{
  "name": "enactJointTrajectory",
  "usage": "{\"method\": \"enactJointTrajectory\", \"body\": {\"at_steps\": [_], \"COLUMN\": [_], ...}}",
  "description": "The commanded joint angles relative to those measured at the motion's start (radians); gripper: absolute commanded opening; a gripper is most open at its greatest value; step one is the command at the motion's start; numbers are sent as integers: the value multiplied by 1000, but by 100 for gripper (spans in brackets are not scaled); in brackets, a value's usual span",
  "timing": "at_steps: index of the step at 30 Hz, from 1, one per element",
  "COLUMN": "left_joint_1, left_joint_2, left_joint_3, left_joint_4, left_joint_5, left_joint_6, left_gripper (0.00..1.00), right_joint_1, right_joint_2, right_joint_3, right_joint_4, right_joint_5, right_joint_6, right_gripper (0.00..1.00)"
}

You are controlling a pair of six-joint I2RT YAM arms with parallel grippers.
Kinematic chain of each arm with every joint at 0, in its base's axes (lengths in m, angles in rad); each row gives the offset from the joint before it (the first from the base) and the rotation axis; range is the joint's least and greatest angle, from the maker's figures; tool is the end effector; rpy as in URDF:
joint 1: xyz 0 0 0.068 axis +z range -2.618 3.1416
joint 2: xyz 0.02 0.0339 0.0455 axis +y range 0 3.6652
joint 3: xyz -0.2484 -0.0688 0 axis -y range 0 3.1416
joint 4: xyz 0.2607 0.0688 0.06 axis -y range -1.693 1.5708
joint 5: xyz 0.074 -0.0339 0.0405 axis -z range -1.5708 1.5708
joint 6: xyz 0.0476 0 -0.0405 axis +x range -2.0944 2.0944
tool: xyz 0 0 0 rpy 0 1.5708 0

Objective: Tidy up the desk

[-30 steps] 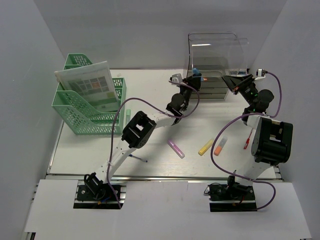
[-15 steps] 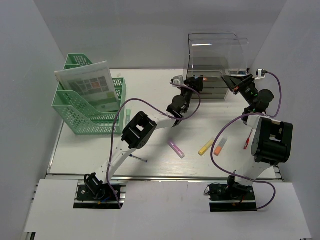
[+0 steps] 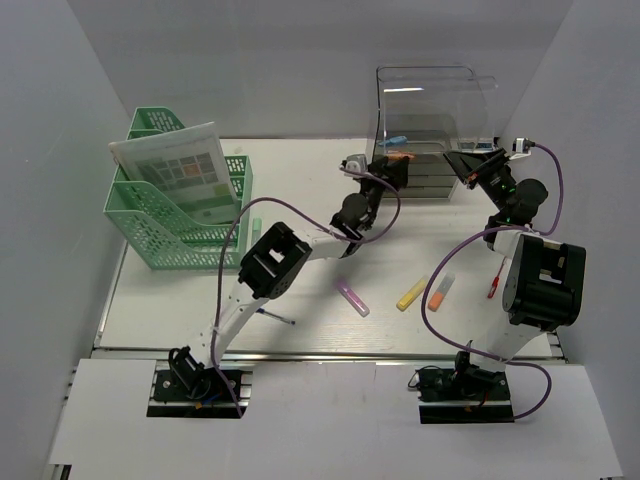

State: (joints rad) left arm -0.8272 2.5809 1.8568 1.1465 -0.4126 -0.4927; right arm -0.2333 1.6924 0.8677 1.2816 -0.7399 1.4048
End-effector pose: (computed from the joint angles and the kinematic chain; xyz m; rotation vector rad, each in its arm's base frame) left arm 0.4017 -0.4086 0.1660 -0.1794 1.2232 -0.9203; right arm 0.3665 -0.0541 0.2575 0.3554 1.3252 1.4103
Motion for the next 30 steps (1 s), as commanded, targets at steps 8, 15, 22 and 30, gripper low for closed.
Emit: {"method": "enactJointTrajectory", "body": {"at_steps": [8, 15, 22, 30], "left_joint_1": [-20, -30, -6, -6], "left_joint_2": [-318, -612, -1085, -1444], "left_joint_3": [-526, -962, -1124, -968], "left_joint_4": [264, 309, -322, -1085], "left_joint_5": [109, 219, 301, 198], "left_joint_6": [-21, -27, -43, -87], "left_gripper": [97, 98, 98, 98], "right_joint_1": [-8, -8, -8, -8], "right_joint_2": [-45, -39, 10, 72], "right_joint_3": [-6, -19, -55, -98], "right_joint_4": [125, 78, 30, -22], "right_joint_5": [-9, -19, -36, -47], "right_joint_6": [-26, -89, -184, -285], "right_gripper": [4, 6, 13, 39]}}
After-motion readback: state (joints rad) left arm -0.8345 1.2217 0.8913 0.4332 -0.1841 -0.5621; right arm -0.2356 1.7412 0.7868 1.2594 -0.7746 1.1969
